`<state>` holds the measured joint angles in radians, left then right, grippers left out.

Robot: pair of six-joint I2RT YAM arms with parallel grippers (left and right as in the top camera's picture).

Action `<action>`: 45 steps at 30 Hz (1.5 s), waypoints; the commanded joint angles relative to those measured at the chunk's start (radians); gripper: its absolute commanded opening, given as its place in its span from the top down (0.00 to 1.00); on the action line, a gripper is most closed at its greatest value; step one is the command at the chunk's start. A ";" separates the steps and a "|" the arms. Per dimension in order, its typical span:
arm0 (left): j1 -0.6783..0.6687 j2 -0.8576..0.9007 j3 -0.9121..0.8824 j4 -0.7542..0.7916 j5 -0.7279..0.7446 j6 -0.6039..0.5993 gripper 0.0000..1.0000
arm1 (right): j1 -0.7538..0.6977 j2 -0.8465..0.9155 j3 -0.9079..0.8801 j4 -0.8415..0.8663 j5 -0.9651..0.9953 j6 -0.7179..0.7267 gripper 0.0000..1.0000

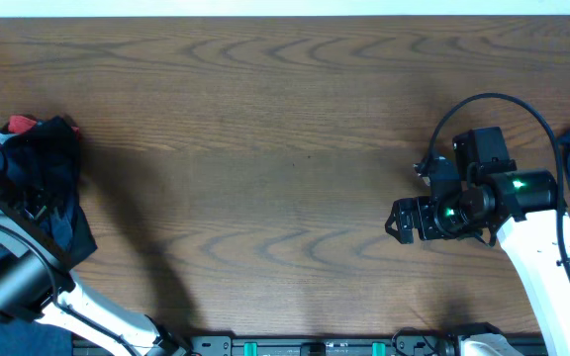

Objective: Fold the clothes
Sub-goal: 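Grasp the dark blue shorts with the left gripper and lift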

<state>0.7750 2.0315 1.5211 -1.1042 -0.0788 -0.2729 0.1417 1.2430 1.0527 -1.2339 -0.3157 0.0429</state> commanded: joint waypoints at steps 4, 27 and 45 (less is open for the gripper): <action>0.001 0.014 0.012 0.015 -0.013 0.010 0.34 | 0.010 -0.011 0.020 -0.002 -0.010 -0.015 0.01; 0.002 0.074 0.011 0.018 0.037 0.006 0.94 | 0.010 -0.011 0.020 -0.007 -0.006 -0.015 0.01; -0.343 -0.454 0.069 0.018 0.072 -0.047 0.94 | 0.010 -0.011 0.020 0.024 0.002 -0.015 0.01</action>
<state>0.4915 1.6524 1.5616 -1.0706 -0.0353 -0.2993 0.1417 1.2430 1.0527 -1.2140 -0.3145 0.0406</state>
